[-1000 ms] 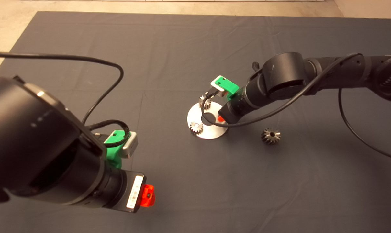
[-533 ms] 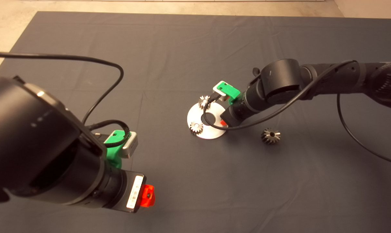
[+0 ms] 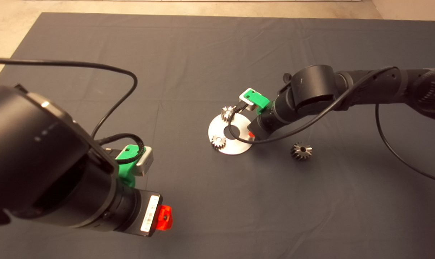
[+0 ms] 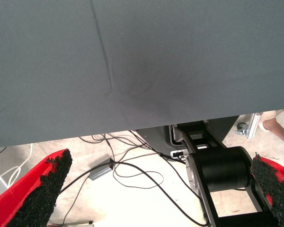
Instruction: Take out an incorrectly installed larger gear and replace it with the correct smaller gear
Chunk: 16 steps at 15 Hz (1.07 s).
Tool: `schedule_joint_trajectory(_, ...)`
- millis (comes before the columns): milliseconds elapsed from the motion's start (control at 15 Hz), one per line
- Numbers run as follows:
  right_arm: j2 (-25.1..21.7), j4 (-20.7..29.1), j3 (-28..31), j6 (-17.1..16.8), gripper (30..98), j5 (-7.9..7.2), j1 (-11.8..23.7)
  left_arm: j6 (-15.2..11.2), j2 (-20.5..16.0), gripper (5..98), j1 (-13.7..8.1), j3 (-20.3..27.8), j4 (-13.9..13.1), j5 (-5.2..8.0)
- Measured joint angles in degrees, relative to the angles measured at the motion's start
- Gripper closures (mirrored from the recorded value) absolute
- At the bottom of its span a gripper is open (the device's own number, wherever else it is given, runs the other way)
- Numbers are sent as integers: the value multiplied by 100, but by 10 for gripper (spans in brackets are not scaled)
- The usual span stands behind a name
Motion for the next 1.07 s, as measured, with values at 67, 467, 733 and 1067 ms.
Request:
schedule_joint_trajectory(67,0,0,0,0,872,0,0,0,0,54,0,0,0,1)
schedule_joint_trajectory(467,52,-4,-2,0,873,3,0,0,0,54,-2,0,-2,1)
schedule_joint_trajectory(733,59,-4,-2,0,873,-6,0,0,0,54,-2,0,-2,1)
schedule_joint_trajectory(1067,124,-4,-2,0,872,-3,0,1,0,54,0,0,-5,1)
